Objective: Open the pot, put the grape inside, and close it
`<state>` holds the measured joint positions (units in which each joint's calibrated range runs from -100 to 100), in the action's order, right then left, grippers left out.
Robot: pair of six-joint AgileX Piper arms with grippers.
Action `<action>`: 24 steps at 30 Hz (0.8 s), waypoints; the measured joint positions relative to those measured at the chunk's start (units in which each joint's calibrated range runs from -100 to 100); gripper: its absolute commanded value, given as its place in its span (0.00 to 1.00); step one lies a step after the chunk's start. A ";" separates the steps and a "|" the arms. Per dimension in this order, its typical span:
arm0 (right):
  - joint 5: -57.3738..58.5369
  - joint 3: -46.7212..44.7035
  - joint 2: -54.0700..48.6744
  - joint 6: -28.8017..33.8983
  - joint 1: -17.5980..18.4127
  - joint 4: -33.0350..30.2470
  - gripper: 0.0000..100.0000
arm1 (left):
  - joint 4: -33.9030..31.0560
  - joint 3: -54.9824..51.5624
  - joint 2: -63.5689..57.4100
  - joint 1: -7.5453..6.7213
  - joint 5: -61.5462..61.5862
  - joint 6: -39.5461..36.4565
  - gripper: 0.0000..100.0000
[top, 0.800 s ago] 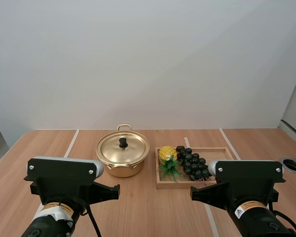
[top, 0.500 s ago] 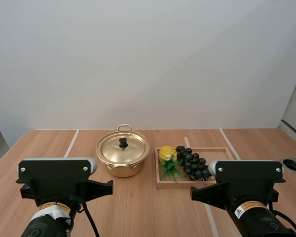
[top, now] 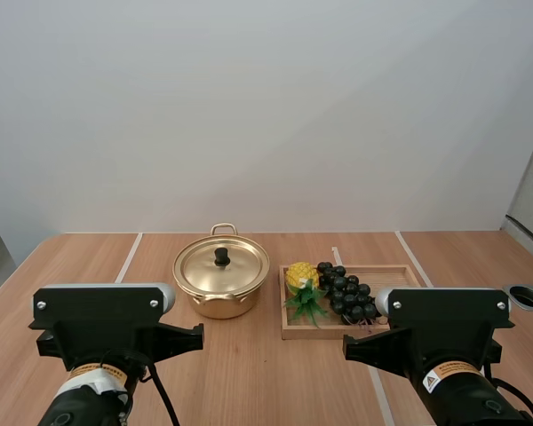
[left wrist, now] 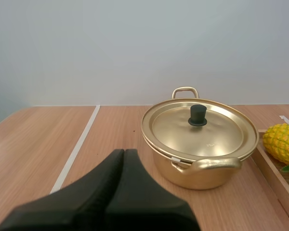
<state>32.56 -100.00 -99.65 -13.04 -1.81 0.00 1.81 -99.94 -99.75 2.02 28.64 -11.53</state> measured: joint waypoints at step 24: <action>-4.47 2.32 0.00 0.00 0.00 0.00 0.00 | -0.60 3.53 0.00 0.03 0.68 0.00 0.00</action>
<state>28.09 -97.68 -99.65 -13.04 -1.81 0.00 1.21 -96.42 -99.75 2.05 29.32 -11.53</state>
